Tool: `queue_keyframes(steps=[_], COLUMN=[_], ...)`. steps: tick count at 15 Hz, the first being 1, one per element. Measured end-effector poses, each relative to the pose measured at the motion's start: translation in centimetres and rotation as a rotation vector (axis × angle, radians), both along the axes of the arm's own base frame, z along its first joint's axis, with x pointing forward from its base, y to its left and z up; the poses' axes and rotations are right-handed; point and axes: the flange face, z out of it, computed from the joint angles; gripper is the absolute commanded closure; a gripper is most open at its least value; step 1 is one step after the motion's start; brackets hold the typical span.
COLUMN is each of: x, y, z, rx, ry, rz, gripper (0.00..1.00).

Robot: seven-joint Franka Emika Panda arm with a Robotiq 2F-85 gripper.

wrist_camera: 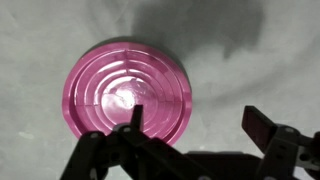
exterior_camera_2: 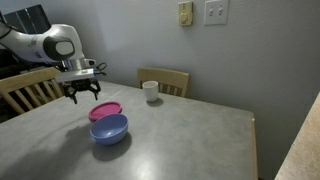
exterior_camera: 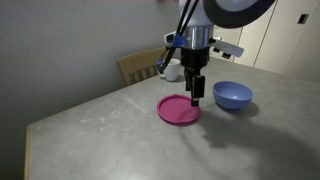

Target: Place the pink plate on top of the blue bowl

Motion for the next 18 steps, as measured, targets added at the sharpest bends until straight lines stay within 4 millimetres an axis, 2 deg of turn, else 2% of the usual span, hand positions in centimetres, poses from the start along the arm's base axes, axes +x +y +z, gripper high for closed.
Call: queue_keyframes(steps=[5,8,13,18], x=[3.2,4.4,4.6,4.1], y=[3.0,3.5,3.1,3.8], z=[-3.8,-5.3,-6.4,-7.7], rx=[0.014,0.013,0.006,0.018], ry=[0.096,0.141,0.174,0.197], rz=[0.032,0.03,0.015,0.018], gripper=[0.0,0.0,0.0,0.0])
